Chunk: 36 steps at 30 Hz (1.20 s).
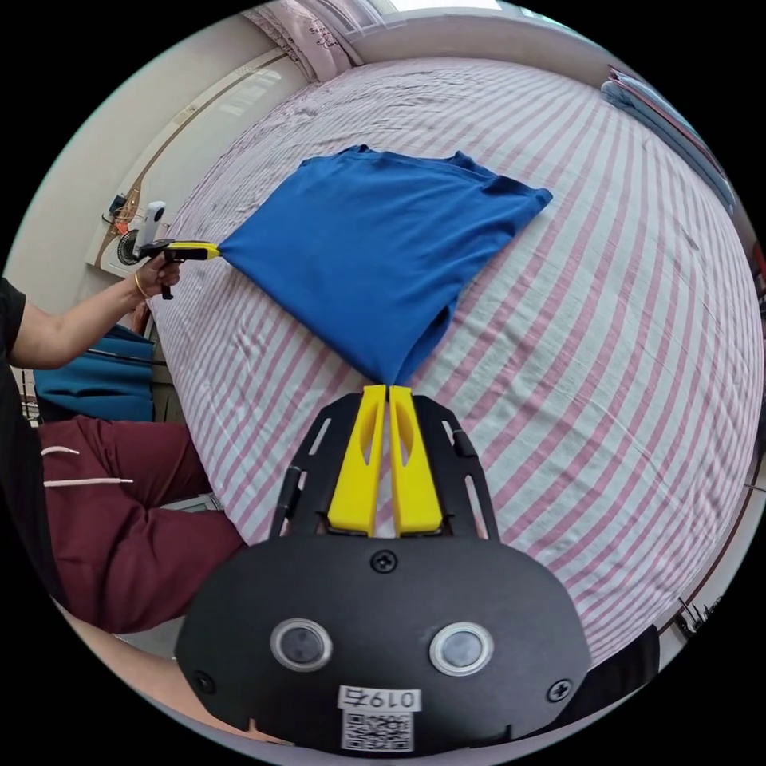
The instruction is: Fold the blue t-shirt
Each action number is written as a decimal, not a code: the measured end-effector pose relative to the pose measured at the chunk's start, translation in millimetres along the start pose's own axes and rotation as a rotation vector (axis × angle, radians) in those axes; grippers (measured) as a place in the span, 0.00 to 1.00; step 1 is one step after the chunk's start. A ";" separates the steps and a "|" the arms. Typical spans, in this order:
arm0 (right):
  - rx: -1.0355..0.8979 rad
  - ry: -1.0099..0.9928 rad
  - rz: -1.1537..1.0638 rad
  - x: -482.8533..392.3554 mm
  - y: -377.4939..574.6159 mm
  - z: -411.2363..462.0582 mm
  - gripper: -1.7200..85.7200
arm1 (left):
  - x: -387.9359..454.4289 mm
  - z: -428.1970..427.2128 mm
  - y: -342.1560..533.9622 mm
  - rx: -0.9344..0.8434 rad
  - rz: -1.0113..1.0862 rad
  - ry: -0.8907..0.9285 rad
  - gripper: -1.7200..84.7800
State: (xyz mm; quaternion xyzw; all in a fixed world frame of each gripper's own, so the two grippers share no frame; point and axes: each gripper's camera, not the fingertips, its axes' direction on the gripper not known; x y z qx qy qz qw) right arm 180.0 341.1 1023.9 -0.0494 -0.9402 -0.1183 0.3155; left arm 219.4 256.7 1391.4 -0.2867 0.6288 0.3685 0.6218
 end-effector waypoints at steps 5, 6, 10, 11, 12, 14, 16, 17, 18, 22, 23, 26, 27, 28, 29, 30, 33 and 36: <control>-0.055 -0.005 0.019 7.6 -5.2 7.6 0.02 | -13.9 10.6 -14.4 -0.122 0.023 0.011 0.03; -0.063 -0.008 0.025 7.3 -9.3 11.6 0.02 | -15.2 17.1 -18.7 -0.150 0.025 0.009 0.03; -0.100 0.021 0.030 3.2 -18.0 20.3 0.02 | -18.2 27.2 -26.5 -0.179 0.006 0.016 0.03; -0.103 0.020 0.042 3.9 -19.4 19.2 0.02 | -18.5 26.7 -26.8 -0.176 0.002 0.021 0.03; -0.105 0.004 0.052 5.4 -20.6 17.2 0.03 | -20.0 25.4 -26.7 -0.174 -0.008 0.040 0.03; -0.107 -0.012 0.054 5.5 -22.0 13.0 0.05 | -24.1 23.9 -25.6 -0.186 -0.030 0.087 0.03; -0.119 0.011 0.048 2.7 -23.6 9.0 0.08 | -29.3 21.8 -21.9 -0.209 -0.055 0.127 0.03; -0.133 0.026 0.039 -0.2 -24.3 6.5 0.08 | -29.5 20.1 -20.8 -0.206 -0.054 0.129 0.03; -0.146 0.058 0.038 -2.8 -24.4 3.1 0.07 | -28.8 14.9 -19.3 -0.196 -0.056 0.104 0.03; -0.012 0.124 0.073 -12.7 -25.1 -22.7 0.03 | -6.9 -13.5 -28.8 -0.019 -0.021 0.068 0.03; 0.043 0.143 0.077 -18.5 -29.1 -29.6 0.02 | -1.2 -15.5 -32.3 0.002 -0.007 0.056 0.03; 0.097 0.214 0.058 -35.3 -47.9 -31.7 0.02 | 22.2 -9.4 -53.2 0.042 0.033 0.019 0.03; 0.095 0.231 0.047 -39.5 -55.5 -27.4 0.01 | 27.4 -3.2 -60.7 0.044 0.027 -0.007 0.03; 0.088 0.228 0.042 -40.7 -59.0 -24.6 0.01 | 30.1 3.1 -66.6 0.043 0.010 -0.025 0.03; 0.065 0.226 0.037 -41.6 -64.8 -18.2 0.01 | 30.7 6.0 -68.7 0.041 0.000 -0.028 0.03; 0.046 0.238 0.041 -41.2 -68.4 -12.6 0.01 | 31.0 11.4 -71.7 0.033 -0.024 -0.048 0.03; 0.012 0.263 0.064 -38.2 -72.2 -4.1 0.01 | 32.5 19.4 -73.6 0.012 -0.057 -0.090 0.03; -0.027 0.280 0.082 -36.9 -74.9 4.3 0.01 | 40.4 26.2 -76.6 -0.044 -0.042 -0.173 0.03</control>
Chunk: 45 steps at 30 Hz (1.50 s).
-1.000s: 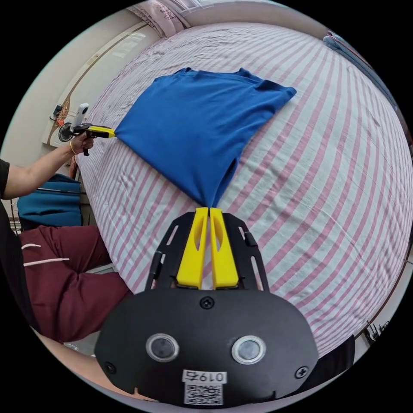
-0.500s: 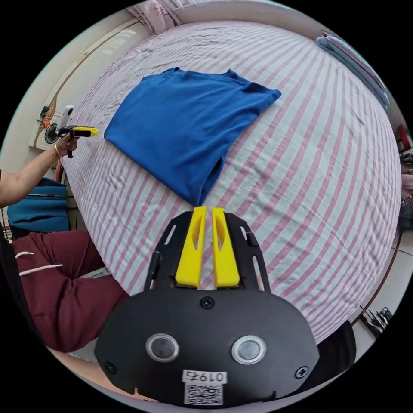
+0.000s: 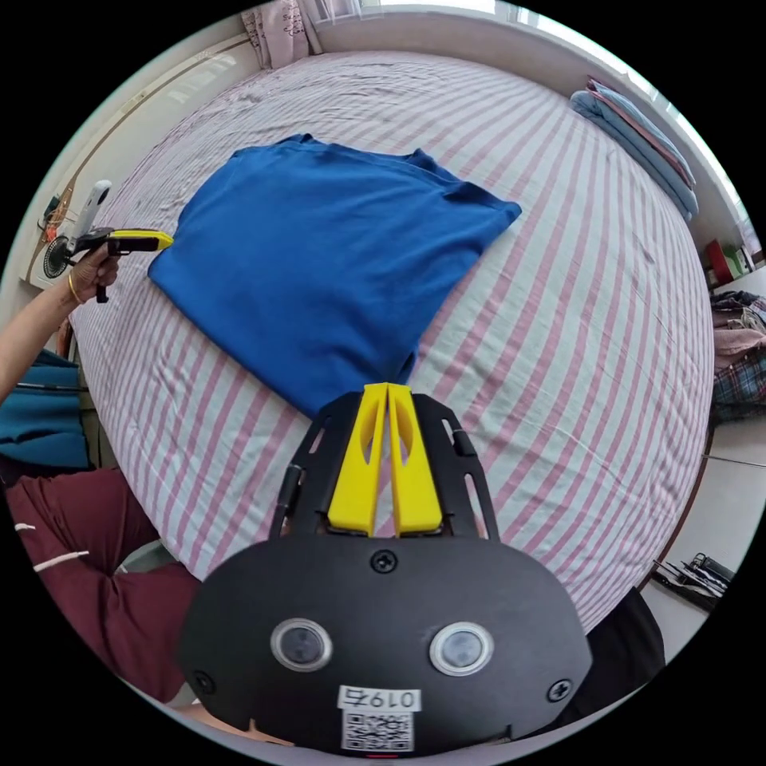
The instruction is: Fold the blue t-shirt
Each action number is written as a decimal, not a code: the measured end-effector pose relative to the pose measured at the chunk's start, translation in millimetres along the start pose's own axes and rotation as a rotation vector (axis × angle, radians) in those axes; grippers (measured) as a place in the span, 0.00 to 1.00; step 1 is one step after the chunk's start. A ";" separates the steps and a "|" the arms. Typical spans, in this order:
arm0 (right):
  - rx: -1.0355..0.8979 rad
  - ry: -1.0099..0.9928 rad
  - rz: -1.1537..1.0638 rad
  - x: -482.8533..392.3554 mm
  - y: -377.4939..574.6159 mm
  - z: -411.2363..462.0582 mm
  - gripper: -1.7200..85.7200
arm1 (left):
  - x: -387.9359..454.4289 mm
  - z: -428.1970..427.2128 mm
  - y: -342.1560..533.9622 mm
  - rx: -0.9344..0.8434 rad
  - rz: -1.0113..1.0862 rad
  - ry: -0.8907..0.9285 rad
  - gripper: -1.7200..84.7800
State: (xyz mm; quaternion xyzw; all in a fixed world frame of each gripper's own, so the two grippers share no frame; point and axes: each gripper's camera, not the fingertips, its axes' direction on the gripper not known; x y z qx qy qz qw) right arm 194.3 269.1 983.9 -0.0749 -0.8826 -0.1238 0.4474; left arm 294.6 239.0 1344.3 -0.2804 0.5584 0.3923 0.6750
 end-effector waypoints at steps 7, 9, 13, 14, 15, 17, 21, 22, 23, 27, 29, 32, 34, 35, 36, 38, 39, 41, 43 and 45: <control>0.073 -0.024 0.080 10.8 -4.5 -23.7 0.02 | 20.0 -20.8 -4.1 0.054 -0.015 -0.017 0.03; 0.132 -0.018 0.126 18.0 -3.4 -36.3 0.04 | 25.4 -30.6 -4.3 0.104 -0.036 -0.047 0.03; 0.145 -0.046 0.203 34.3 -15.6 -34.0 0.08 | 39.9 -36.3 -25.6 0.208 -0.064 -0.041 0.03; 0.155 -0.070 0.234 40.7 -20.9 -31.7 0.08 | 40.9 -34.0 -30.5 0.204 -0.075 -0.049 0.03; 0.167 -0.099 0.260 47.0 -25.9 -29.2 0.08 | 42.2 -29.8 -39.0 0.207 -0.098 -0.062 0.03; 0.169 -0.123 0.291 55.3 -33.0 -25.2 0.08 | 43.8 -24.1 -49.4 0.215 -0.118 -0.054 0.03; 0.125 -0.167 0.294 69.4 -43.3 -14.1 0.02 | 46.6 -7.1 -65.2 0.146 -0.120 -0.075 0.03; 0.123 -0.159 0.299 71.5 -43.4 -14.6 0.02 | 46.3 -4.5 -66.9 0.136 -0.115 -0.080 0.03; 0.134 -0.167 0.306 76.1 -42.9 -16.5 0.02 | 46.0 -4.0 -67.5 0.136 -0.113 -0.075 0.03; 0.176 -0.216 0.316 86.7 -40.0 -24.1 0.05 | 42.2 -5.6 -70.3 0.147 -0.159 -0.026 0.03; 0.197 -0.224 0.326 92.3 -40.7 -29.4 0.07 | 42.5 -9.2 -69.1 0.172 -0.186 -0.017 0.03; 0.272 -0.255 0.382 108.2 -48.7 -35.8 0.08 | 49.9 -19.5 -70.3 0.245 -0.191 -0.041 0.03; 0.300 -0.242 0.423 118.5 -60.5 -36.3 0.08 | 61.8 -22.5 -81.8 0.283 -0.141 -0.048 0.03; 0.315 -0.243 0.440 125.0 -70.1 -35.8 0.07 | 64.5 -21.2 -86.4 0.279 -0.127 -0.048 0.03; 0.325 -0.240 0.463 131.2 -79.1 -34.6 0.07 | 68.8 -16.9 -96.1 0.266 -0.103 -0.048 0.03; 0.310 -0.250 0.466 138.0 -93.0 -29.2 0.07 | 71.5 -9.6 -109.5 0.248 -0.089 -0.056 0.03; 0.300 -0.250 0.468 141.4 -100.6 -25.8 0.06 | 71.2 -5.6 -117.0 0.240 -0.088 -0.061 0.03; 0.304 -0.265 0.465 145.7 -109.2 -22.5 0.06 | 69.7 -1.6 -126.5 0.240 -0.091 -0.063 0.03; 0.304 -0.283 0.463 149.7 -116.3 -19.5 0.05 | 66.9 1.8 -137.3 0.243 -0.088 -0.061 0.03; 0.296 -0.290 0.456 153.1 -123.8 -15.6 0.03 | 65.2 5.7 -145.6 0.232 -0.082 -0.065 0.03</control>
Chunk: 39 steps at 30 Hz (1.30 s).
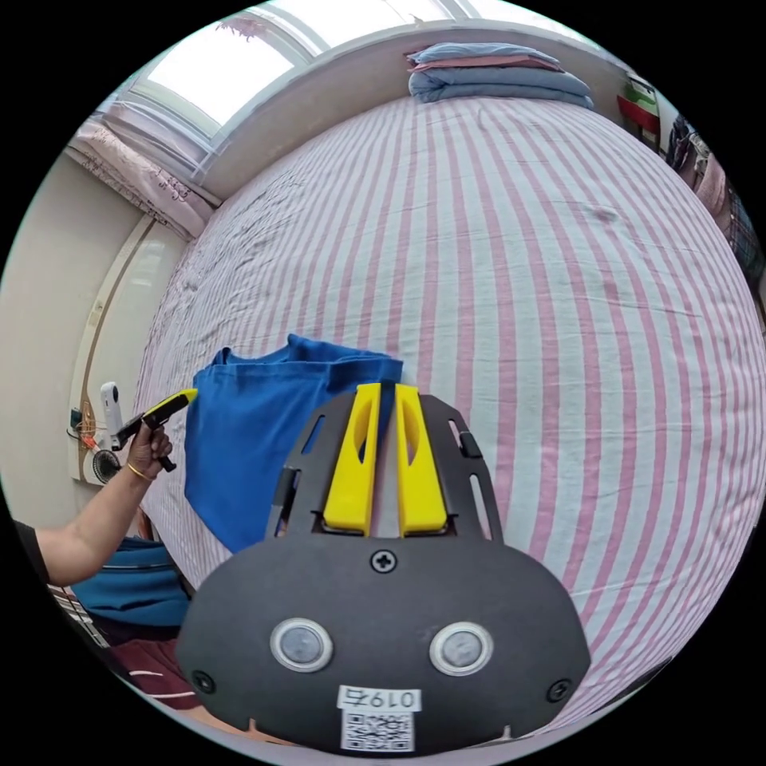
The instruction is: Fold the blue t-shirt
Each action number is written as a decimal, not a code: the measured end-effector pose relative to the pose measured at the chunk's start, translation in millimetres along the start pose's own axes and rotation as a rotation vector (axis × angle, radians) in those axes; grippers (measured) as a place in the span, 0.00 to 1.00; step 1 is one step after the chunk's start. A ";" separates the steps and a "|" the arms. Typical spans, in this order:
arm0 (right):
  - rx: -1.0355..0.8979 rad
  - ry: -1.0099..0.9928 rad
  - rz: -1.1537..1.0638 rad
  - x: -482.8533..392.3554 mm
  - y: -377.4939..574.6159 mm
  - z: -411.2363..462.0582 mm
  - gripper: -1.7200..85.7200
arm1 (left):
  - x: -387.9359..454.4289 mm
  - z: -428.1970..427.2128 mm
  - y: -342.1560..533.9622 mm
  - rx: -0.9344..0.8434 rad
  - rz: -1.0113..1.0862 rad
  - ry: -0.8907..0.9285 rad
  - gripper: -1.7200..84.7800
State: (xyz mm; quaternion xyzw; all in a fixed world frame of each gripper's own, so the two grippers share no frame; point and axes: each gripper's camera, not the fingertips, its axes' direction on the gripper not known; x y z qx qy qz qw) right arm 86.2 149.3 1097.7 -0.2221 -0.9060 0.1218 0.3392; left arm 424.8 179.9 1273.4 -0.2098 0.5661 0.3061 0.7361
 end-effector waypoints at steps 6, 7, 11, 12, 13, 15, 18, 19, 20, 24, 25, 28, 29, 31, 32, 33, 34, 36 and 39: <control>0.007 -0.002 -0.016 1.8 -5.7 3.2 0.01 | -6.5 22.8 -14.7 -0.067 0.018 -0.011 0.03; 0.012 0.000 -0.016 2.0 -5.4 2.6 0.01 | -8.6 23.6 -15.7 -0.061 0.005 -0.009 0.03; -0.002 0.013 -0.021 0.1 1.3 8.6 0.02 | -12.5 28.5 -15.3 -0.054 -0.025 -0.027 0.03; -0.022 0.010 -0.039 -3.3 3.2 13.8 0.02 | -14.4 32.3 -15.1 -0.059 -0.033 -0.023 0.03; -0.027 0.018 -0.044 -4.9 3.9 15.3 0.02 | -16.6 35.2 -15.5 -0.061 -0.040 -0.017 0.03; -0.007 0.009 -0.041 -7.9 6.7 14.6 0.04 | -21.5 39.0 -16.7 -0.067 -0.056 0.002 0.03; 0.026 0.026 -0.054 -13.3 10.2 8.2 0.05 | -33.5 44.9 -16.4 -0.075 -0.096 0.057 0.03; 0.038 0.029 -0.072 -17.0 10.8 6.0 0.05 | -39.4 47.2 -15.0 -0.072 -0.118 0.088 0.03; 0.060 0.047 -0.122 -27.7 11.6 2.6 0.05 | -42.4 48.4 -14.2 -0.070 -0.128 0.102 0.03; -0.043 0.156 -0.399 -78.3 9.2 24.5 0.08 | -55.0 58.3 -8.4 -0.066 -0.162 0.139 0.03; -0.066 0.172 -0.428 -83.2 9.1 29.5 0.08 | -56.4 61.0 -7.5 -0.069 -0.161 0.134 0.03; -0.136 0.235 -0.530 -98.2 12.2 47.9 0.07 | -58.7 67.8 -5.4 -0.083 -0.135 0.110 0.03; -0.161 0.269 -0.555 -101.2 14.4 53.7 0.06 | -59.2 69.3 -5.0 -0.086 -0.127 0.105 0.03; -0.194 0.320 -0.589 -104.0 19.2 61.5 0.03 | -62.9 75.7 -2.2 -0.095 -0.103 0.097 0.03; -0.198 0.353 -0.613 -105.4 23.0 65.0 0.02 | -64.1 77.3 -1.3 -0.097 -0.099 0.095 0.03; -0.196 0.378 -0.624 -105.7 25.8 66.7 0.02 | -66.5 80.1 0.8 -0.096 -0.091 0.090 0.03; -0.190 0.400 -0.622 -105.1 26.9 67.1 0.02 | -68.7 82.9 3.4 -0.093 -0.087 0.079 0.03; -0.186 0.396 -0.579 -97.3 30.9 66.9 0.01 | -73.6 88.4 8.2 -0.092 -0.101 0.076 0.03; -0.104 0.342 -0.501 -85.7 47.1 46.0 0.01 | -87.9 96.4 18.6 -0.075 -0.171 0.139 0.03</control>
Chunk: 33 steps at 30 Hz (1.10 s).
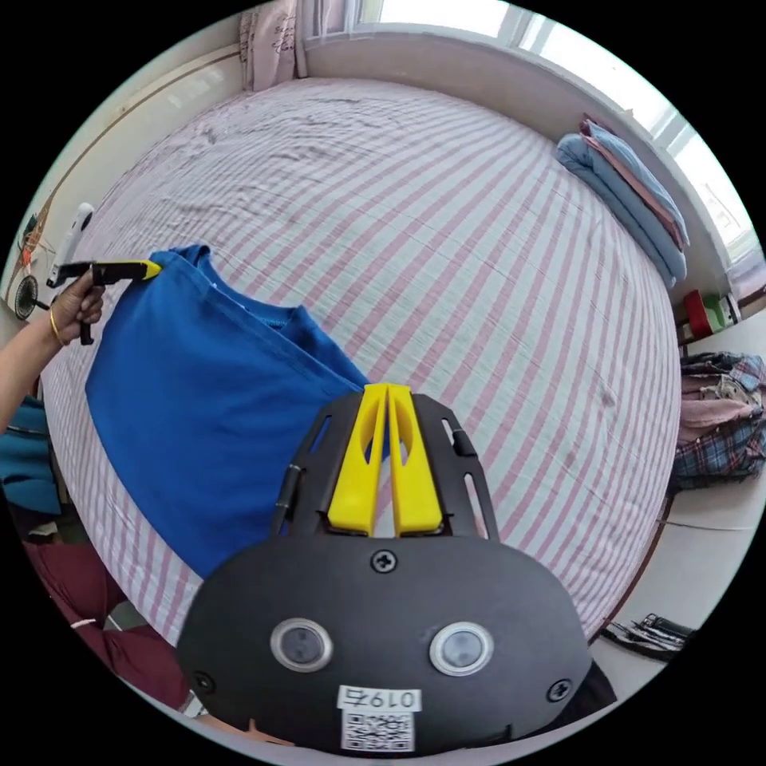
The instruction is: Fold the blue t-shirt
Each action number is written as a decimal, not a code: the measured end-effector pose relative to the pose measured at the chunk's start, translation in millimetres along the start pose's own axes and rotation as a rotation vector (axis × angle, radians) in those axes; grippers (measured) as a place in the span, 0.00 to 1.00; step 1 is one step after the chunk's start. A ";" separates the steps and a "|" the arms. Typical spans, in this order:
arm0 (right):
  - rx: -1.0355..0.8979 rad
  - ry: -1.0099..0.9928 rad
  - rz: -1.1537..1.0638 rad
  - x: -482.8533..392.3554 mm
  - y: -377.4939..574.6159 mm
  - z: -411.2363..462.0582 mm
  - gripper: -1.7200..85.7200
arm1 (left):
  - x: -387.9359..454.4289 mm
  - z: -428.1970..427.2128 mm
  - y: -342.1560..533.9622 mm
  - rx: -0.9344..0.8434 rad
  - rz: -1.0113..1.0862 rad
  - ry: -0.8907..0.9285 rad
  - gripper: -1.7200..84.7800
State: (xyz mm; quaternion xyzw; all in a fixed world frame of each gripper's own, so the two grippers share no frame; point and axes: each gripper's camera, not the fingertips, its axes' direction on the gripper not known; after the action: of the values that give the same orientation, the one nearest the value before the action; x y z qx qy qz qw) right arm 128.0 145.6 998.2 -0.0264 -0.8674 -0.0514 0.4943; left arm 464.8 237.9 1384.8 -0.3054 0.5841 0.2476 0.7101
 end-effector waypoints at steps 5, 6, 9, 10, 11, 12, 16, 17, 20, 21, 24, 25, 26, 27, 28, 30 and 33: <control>0.119 -0.149 0.164 7.0 88.9 -34.7 0.03 | -28.1 -13.8 20.3 0.131 -0.015 0.187 0.03; 0.124 -0.173 0.193 3.2 117.8 -40.3 0.03 | -31.8 -21.2 29.3 0.161 0.000 0.198 0.03; 0.061 -0.104 0.144 -31.1 183.8 -50.1 0.04 | -26.4 -35.5 65.2 0.162 0.101 0.114 0.04; 0.047 -0.084 0.127 -40.1 195.5 -51.4 0.04 | -20.8 -36.4 85.6 0.135 0.148 0.076 0.03; 0.026 -0.076 0.109 -56.1 217.9 -53.8 0.05 | -18.8 -35.9 96.7 0.119 0.160 0.067 0.03; 0.019 -0.073 0.112 -69.2 238.7 -56.0 0.06 | -17.1 -34.1 119.9 0.095 0.160 0.069 0.03; 0.042 -0.215 0.323 -74.1 295.0 -53.1 0.09 | -37.0 -18.4 200.0 0.068 -0.077 0.221 0.04; 0.049 -0.280 0.424 -67.4 314.2 -46.7 0.09 | -41.0 -15.2 210.6 0.068 -0.121 0.232 0.04; 0.100 -0.339 0.671 -46.2 363.7 -33.0 0.09 | -63.4 2.0 257.7 0.091 -0.339 0.277 0.06; 0.126 -0.400 0.767 -35.9 383.6 -25.7 0.10 | -71.7 9.2 272.0 0.107 -0.408 0.303 0.07; 0.214 -0.587 0.983 -15.3 432.5 -6.9 0.11 | -93.2 31.7 296.5 0.140 -0.557 0.437 0.10; 0.233 -0.602 1.016 -12.9 441.3 -4.9 0.11 | -101.3 38.7 303.8 0.177 -0.599 0.479 0.10; 0.280 -0.635 1.081 -9.0 458.7 -1.4 0.11 | -105.0 42.3 306.9 0.192 -0.617 0.497 0.10; 0.318 -0.685 1.148 -6.1 475.5 4.2 0.11 | -112.0 48.8 313.2 0.227 -0.654 0.532 0.11; 0.336 -0.704 1.178 -5.1 483.5 6.8 0.11 | -119.2 56.4 320.0 0.260 -0.694 0.571 0.11; 0.404 -0.748 1.275 -3.3 513.7 14.1 0.11 | -130.4 67.5 333.3 0.318 -0.776 0.623 0.11; 0.445 -0.779 1.345 -1.2 543.6 20.4 0.10 | -145.3 82.6 354.4 0.408 -0.888 0.680 0.11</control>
State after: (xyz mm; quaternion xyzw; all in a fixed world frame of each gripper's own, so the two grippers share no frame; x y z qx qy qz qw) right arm 163.7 687.9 1021.1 -0.4594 -0.7657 0.4438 0.0753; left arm 241.5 543.1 1486.9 -0.4400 0.6309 -0.3018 0.5633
